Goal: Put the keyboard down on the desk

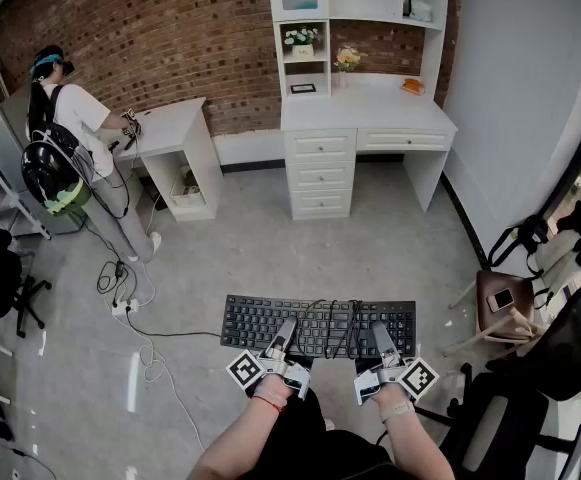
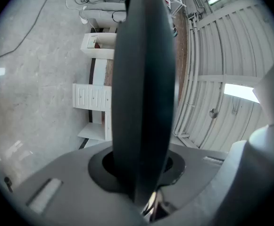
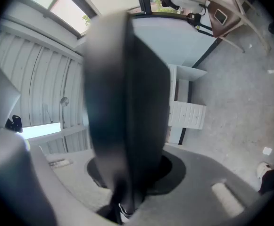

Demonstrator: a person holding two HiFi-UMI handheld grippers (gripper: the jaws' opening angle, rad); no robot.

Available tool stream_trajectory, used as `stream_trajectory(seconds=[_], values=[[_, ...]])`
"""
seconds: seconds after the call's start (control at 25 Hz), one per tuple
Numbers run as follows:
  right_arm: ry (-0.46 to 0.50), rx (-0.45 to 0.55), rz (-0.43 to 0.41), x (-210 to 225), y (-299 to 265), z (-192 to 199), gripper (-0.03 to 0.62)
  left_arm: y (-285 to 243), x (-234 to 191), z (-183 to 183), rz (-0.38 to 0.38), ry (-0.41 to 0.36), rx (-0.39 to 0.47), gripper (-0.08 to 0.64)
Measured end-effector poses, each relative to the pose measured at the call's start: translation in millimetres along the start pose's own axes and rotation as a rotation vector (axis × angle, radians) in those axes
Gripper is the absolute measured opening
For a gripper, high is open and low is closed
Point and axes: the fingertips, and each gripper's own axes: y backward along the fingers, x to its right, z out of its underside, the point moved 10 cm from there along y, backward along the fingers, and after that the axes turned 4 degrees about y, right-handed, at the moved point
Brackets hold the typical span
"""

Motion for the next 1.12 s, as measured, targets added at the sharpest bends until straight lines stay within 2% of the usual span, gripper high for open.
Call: stream_trajectory(seconds=[0.24,0.48,0.76,1.12], values=[[0.021,-0.006,-0.009,-2,-3,-4,0.075,-2,1,1,-0.008,0.005,0.004,0.075],[0.008,-0.004,-0.008,10,-23,-17,0.075,-28,-6,-4,-0.005,-0.008,0.0,0.075],[-0.007,-0.009,0.001,19,-70,-34,0.075,-72,-13,-23,-0.024,0.008,0.01,0.075],[0.001,0.006,0.023,41,-140,-70,0.074,-153,-26,-51,-0.048,0.019,-0.008,0.075]])
